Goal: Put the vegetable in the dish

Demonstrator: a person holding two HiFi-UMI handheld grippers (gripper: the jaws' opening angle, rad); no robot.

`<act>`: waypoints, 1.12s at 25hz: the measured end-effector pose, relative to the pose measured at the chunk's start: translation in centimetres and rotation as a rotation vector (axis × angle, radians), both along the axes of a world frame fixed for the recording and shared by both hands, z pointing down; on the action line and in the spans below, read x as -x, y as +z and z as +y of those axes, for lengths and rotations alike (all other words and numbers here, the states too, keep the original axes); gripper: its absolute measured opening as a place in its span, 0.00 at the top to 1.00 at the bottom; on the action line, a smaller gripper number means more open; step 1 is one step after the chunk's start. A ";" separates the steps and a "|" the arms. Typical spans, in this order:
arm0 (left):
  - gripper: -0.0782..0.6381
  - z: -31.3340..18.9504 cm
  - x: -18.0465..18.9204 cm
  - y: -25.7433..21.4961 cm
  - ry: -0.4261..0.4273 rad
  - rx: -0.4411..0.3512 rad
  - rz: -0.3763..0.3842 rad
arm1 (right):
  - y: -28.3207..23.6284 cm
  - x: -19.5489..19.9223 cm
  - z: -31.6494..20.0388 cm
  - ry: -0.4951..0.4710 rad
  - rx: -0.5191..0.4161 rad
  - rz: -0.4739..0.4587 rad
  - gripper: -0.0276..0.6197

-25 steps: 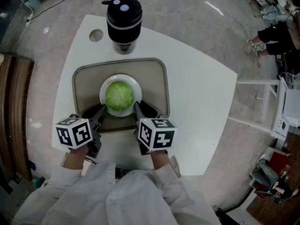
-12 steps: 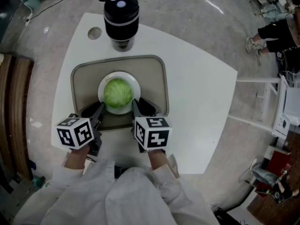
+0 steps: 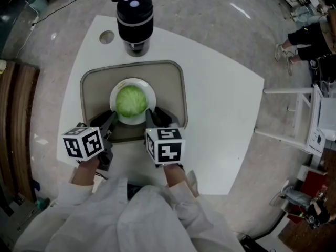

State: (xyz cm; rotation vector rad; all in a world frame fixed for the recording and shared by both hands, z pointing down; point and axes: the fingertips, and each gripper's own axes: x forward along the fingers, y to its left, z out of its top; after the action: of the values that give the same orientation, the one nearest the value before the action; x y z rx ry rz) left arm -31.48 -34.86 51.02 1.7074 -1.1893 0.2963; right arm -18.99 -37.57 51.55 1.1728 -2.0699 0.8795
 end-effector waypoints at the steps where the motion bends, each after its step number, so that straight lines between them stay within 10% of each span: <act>1: 0.80 0.1 0.1 0.0 -0.002 -0.001 -0.006 | 0.0 0.0 0.1 -0.005 0.000 0.001 0.84; 13: 0.80 2.1 -0.5 -3.9 -0.093 -0.100 -0.003 | -3.7 -1.4 2.8 -0.057 -0.055 -0.130 0.84; 28: 0.85 11.7 -14.4 -10.4 -0.023 -0.294 0.046 | -11.0 -9.9 13.6 -0.207 -0.178 -0.344 0.91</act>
State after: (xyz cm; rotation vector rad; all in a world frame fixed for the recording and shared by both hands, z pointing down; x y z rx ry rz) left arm -17.03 -23.19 40.60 1.9405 -1.2651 0.0689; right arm -9.12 -23.93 40.54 0.9200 -2.5402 0.8583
